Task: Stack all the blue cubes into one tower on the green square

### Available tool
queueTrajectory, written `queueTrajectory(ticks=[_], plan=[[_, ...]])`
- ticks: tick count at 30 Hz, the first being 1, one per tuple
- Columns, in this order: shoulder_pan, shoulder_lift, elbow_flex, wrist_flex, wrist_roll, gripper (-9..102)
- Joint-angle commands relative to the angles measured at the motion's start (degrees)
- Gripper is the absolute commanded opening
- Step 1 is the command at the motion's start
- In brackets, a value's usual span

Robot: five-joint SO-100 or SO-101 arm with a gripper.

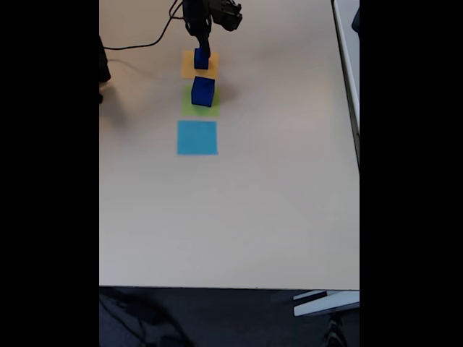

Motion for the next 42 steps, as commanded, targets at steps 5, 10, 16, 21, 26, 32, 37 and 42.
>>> queueTrajectory(ticks=[5, 10, 16, 21, 26, 32, 37, 42], plan=[[-0.3, 1.8, 2.3, -3.5, -0.4, 26], [0.2, 1.8, 2.7, -3.5, -1.1, 20], [0.2, 2.3, 3.7, -4.6, -1.0, 12], [0.4, 2.3, 4.4, -5.5, -1.1, 6], [0.5, 2.5, 4.5, -6.0, -1.7, 2], [2.1, 3.7, -0.3, -3.3, -5.4, 3], [5.0, 3.7, -13.4, 7.4, -11.4, 5], [9.9, 4.6, -20.4, 12.4, -18.8, 5]])
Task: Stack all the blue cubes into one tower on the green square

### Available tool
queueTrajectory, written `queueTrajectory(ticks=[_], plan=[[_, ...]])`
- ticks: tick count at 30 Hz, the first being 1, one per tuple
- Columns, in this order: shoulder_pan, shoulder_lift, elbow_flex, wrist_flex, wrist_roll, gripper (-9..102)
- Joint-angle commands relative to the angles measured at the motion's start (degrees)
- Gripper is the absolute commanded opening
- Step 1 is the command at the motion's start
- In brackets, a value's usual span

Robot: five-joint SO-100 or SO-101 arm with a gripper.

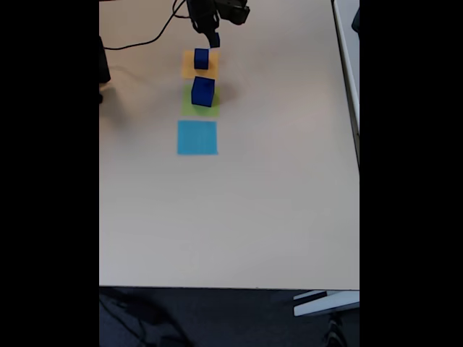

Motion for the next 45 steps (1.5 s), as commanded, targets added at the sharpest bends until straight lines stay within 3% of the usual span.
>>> queueTrajectory(ticks=[1, 8, 15, 26, 34, 45], plan=[[3.7, 5.0, -5.4, 1.8, -4.6, 5], [15.9, 5.7, -4.7, 1.9, -16.9, 3], [25.6, 1.8, -2.5, 1.8, -22.7, 2], [34.2, -2.6, 9.3, -10.7, -28.6, 2], [37.4, -4.8, 9.8, -12.2, -30.1, 2], [36.2, -4.0, 20.5, -21.6, -26.2, 3]])
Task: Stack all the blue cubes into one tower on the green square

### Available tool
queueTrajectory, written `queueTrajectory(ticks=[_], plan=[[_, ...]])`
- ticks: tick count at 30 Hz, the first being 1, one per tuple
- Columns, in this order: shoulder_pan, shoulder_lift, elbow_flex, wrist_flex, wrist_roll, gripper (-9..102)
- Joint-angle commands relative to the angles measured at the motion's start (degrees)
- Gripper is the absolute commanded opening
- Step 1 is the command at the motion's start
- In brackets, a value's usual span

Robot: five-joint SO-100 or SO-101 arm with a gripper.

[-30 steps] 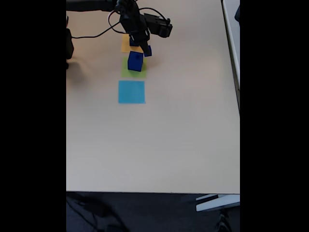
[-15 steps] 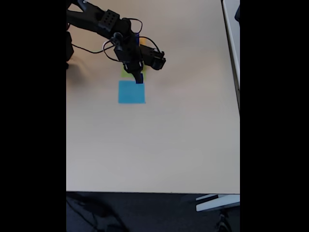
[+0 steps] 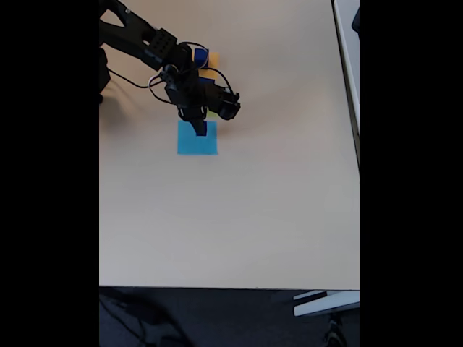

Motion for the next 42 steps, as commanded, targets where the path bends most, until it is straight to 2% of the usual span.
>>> queueTrajectory(ticks=[1, 14, 30, 35, 42], plan=[[-0.4, 1.4, 1.1, -3.2, 0.9, 3], [0.1, 1.8, 3.9, -5.8, 1.4, 6], [-1.7, 4.2, 5.3, -7.1, 3.4, 22], [-4.9, 8.4, 3.0, -7.0, 7.5, 24], [-10.5, 10.9, -9.1, -5.1, 16.2, 26]])
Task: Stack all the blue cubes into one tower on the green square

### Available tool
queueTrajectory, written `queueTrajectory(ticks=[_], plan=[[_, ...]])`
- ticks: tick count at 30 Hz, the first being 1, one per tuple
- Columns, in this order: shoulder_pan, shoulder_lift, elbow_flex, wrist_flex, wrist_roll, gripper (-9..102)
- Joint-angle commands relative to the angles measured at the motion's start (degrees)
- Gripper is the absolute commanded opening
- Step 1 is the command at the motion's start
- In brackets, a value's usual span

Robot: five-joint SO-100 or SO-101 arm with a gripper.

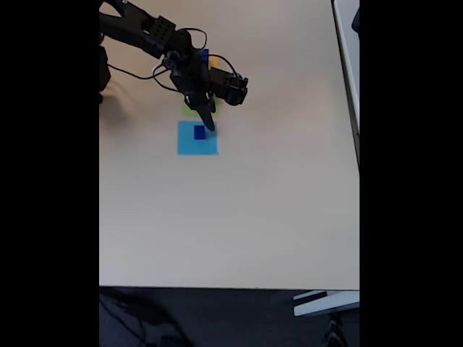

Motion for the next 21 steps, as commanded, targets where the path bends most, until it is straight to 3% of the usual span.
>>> queueTrajectory(ticks=[1, 13, 21], plan=[[-3.4, 5.7, -8.1, 0.3, 4.3, 26], [-23.1, 1.5, -11.4, 2.1, 19.3, 26], [-27.4, -3.9, -14.9, 3.0, 15.7, 26]])
